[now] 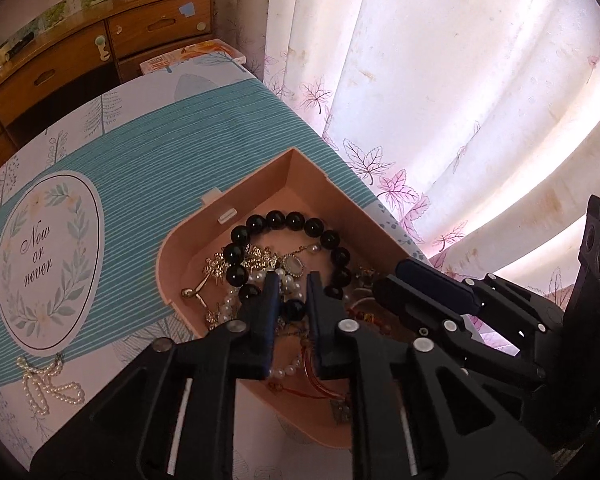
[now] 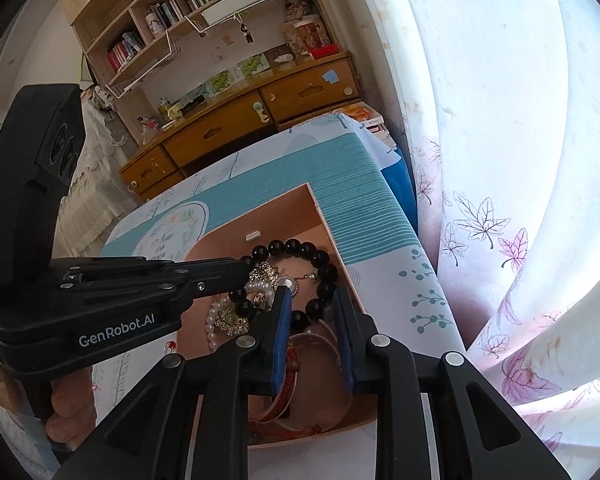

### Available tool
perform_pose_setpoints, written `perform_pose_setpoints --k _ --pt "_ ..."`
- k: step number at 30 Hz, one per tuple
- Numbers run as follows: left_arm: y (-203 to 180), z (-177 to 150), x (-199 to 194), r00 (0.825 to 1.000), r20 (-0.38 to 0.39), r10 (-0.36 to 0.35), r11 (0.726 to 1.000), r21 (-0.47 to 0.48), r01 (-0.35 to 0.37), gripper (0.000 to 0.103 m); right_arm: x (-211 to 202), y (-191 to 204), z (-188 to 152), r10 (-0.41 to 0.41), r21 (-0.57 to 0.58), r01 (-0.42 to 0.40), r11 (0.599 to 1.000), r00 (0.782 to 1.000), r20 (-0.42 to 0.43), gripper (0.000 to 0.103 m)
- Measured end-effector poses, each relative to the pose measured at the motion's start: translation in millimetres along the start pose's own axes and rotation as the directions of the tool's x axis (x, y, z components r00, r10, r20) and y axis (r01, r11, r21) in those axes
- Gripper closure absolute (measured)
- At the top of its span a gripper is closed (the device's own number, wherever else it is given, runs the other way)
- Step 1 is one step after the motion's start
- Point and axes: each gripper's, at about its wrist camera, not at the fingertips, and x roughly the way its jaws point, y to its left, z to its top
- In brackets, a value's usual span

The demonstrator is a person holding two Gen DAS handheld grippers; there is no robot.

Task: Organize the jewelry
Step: 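Carry the brooch and pearl ring into the pink box and open both tools, then withdraw both tools from the box toward the remaining rings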

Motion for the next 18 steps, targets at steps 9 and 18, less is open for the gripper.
perform_pose_setpoints --k 9,18 --pt "16 -38 -56 0.997 0.077 0.005 0.995 -0.1 0.003 0.068 -28 23 -12 0.03 -0.033 -0.03 0.999 1.0 0.01 0.081" --pt "51 -99 -112 0.979 0.148 0.142 0.967 -0.231 -0.105 0.067 -51 66 -31 0.07 -0.091 -0.07 0.993 0.998 -0.001 0.081"
